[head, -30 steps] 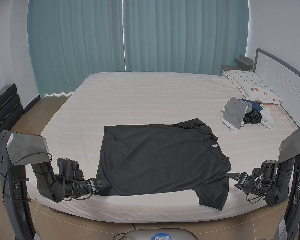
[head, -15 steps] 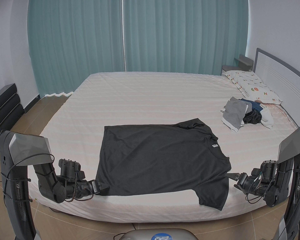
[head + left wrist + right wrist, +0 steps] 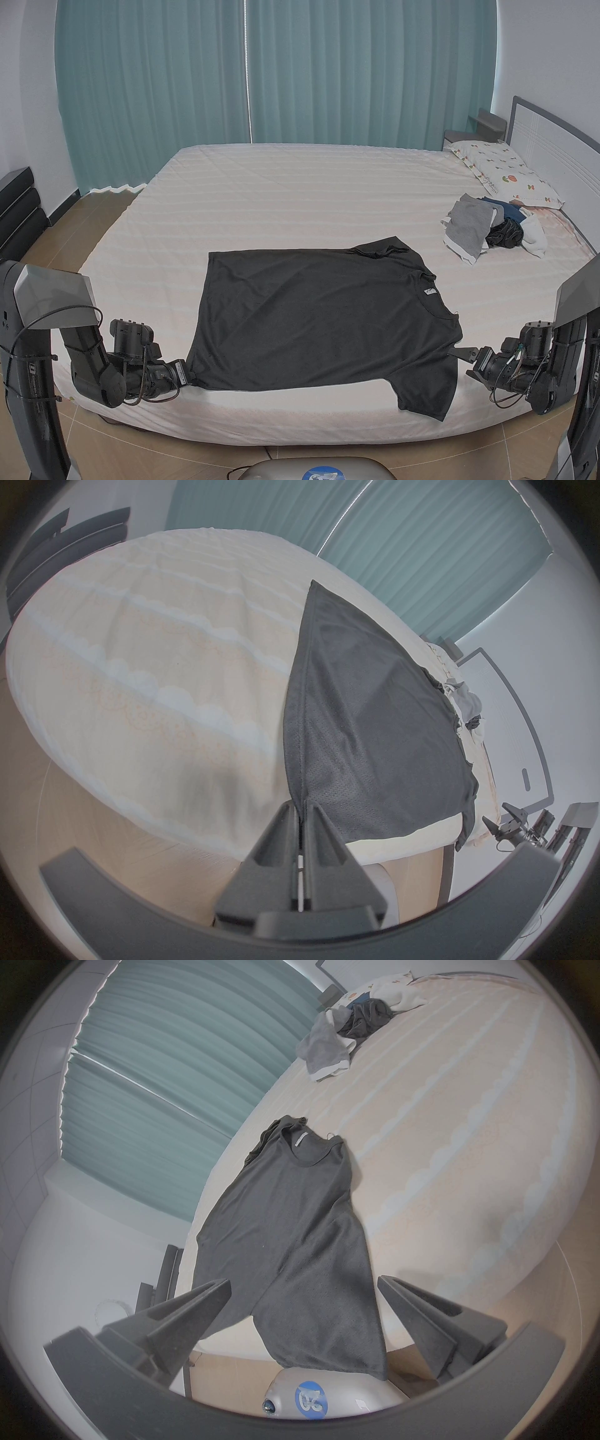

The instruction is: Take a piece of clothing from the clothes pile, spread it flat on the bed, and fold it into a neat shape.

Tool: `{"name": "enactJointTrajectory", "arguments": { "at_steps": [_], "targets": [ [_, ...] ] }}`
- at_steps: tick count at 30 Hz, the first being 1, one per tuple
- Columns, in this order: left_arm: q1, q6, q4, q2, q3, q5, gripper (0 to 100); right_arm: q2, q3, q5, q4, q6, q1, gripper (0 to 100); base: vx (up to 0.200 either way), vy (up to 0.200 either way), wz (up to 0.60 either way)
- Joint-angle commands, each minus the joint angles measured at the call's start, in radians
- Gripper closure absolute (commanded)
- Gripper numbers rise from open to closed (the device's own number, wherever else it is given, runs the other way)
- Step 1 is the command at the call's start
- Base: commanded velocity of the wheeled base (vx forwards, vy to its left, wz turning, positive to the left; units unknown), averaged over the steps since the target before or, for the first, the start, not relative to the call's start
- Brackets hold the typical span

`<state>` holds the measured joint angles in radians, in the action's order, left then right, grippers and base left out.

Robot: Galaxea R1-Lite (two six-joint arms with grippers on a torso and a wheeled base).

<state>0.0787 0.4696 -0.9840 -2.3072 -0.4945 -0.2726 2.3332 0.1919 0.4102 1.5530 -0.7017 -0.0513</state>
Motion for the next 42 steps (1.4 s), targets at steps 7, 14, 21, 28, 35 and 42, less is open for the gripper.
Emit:
{"name": "enactJointTrajectory", "arguments": {
  "at_steps": [7, 14, 21, 28, 35, 42],
  "targets": [
    [-0.014, 0.121, -0.051, 0.0, -0.004, -0.011, 100, 0.086, 0.041, 0.042, 0.01, 0.108, 0.011, 0, 0.0, 0.0, 0.0],
    [-0.024, 0.132, -0.065, -0.004, -0.013, -0.013, 100, 0.126, 0.098, 0.038, 0.01, 0.116, 0.008, 0, 0.0, 0.0, 0.0],
    [-0.024, 0.202, -0.064, -0.001, -0.041, -0.011, 100, 0.15, 0.159, 0.038, 0.01, 0.151, -0.012, 0, 0.0, 0.0, 0.0],
    [-0.024, 0.204, -0.065, -0.001, -0.041, -0.011, 100, 0.163, 0.221, 0.038, -0.004, 0.174, 0.001, 0, 0.0, 0.0, 0.0],
    [-0.024, 0.204, -0.064, -0.003, -0.041, -0.011, 100, 0.167, 0.136, 0.044, 0.007, 0.291, -0.022, 0, 0.0, 0.0, 0.0],
    [-0.024, 0.204, -0.065, -0.003, -0.042, -0.011, 100, 0.176, 0.101, 0.091, 0.007, 0.357, -0.024, 0, 0.0, 0.0, 0.0]
  ]
}}
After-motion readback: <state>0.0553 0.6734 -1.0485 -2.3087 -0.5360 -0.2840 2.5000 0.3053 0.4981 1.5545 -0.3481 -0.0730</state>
